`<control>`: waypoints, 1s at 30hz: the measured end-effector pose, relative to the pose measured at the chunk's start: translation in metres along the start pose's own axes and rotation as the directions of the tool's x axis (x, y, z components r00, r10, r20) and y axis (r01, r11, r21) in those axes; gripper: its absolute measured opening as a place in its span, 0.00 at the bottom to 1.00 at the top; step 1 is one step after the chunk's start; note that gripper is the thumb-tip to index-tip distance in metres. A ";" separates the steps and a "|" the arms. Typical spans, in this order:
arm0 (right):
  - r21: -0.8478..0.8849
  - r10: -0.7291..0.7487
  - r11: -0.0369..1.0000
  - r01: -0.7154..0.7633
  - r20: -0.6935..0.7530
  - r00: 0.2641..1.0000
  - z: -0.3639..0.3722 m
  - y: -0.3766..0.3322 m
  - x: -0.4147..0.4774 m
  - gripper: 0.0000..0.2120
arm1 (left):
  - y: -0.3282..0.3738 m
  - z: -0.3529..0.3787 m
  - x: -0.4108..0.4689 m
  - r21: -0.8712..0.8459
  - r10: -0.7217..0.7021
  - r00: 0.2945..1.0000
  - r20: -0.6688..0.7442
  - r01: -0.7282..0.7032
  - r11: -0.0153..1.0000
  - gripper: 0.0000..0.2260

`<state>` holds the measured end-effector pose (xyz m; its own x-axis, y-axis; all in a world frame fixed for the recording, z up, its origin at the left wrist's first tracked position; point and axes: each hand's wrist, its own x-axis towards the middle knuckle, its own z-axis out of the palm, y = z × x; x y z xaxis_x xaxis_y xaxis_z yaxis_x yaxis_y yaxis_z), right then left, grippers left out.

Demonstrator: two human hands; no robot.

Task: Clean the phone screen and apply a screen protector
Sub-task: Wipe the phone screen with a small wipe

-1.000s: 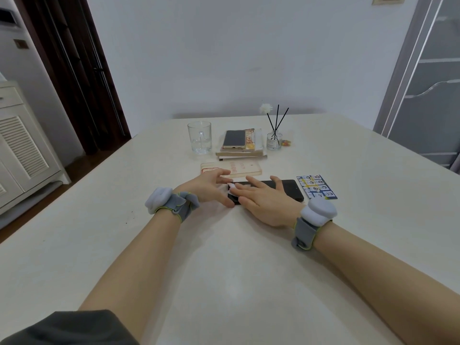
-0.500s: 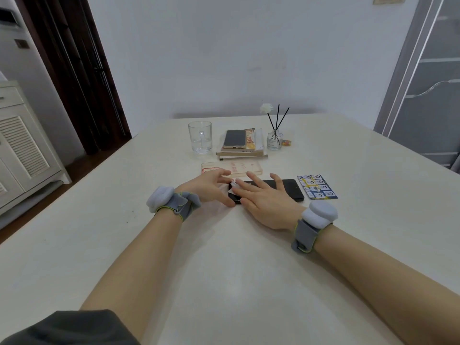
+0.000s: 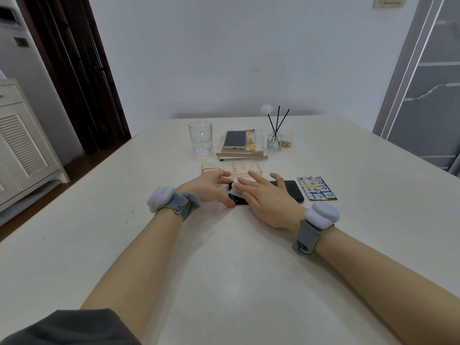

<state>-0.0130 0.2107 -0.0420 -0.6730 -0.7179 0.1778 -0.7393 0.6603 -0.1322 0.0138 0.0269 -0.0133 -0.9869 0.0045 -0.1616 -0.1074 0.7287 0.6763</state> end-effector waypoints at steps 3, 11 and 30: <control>-0.005 -0.004 1.000 0.005 0.061 0.998 0.001 0.000 0.000 0.21 | 0.000 0.001 0.000 -0.008 -0.002 1.000 -0.006 0.002 1.000 0.40; 0.024 -0.035 0.999 0.033 0.113 0.993 0.000 -0.004 0.003 0.21 | 0.002 0.001 -0.001 -0.020 0.002 1.000 0.005 -0.002 1.000 0.40; -0.029 -0.012 0.999 0.014 0.052 0.999 0.003 0.015 -0.007 0.21 | 0.001 0.000 -0.002 0.011 -0.017 1.000 0.009 0.017 1.000 0.39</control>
<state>-0.0192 0.2251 -0.0484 -0.6640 -0.7366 0.1285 -0.7477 0.6563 -0.1012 0.0160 0.0273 -0.0124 -0.9836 -0.0017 -0.1801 -0.1231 0.7361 0.6655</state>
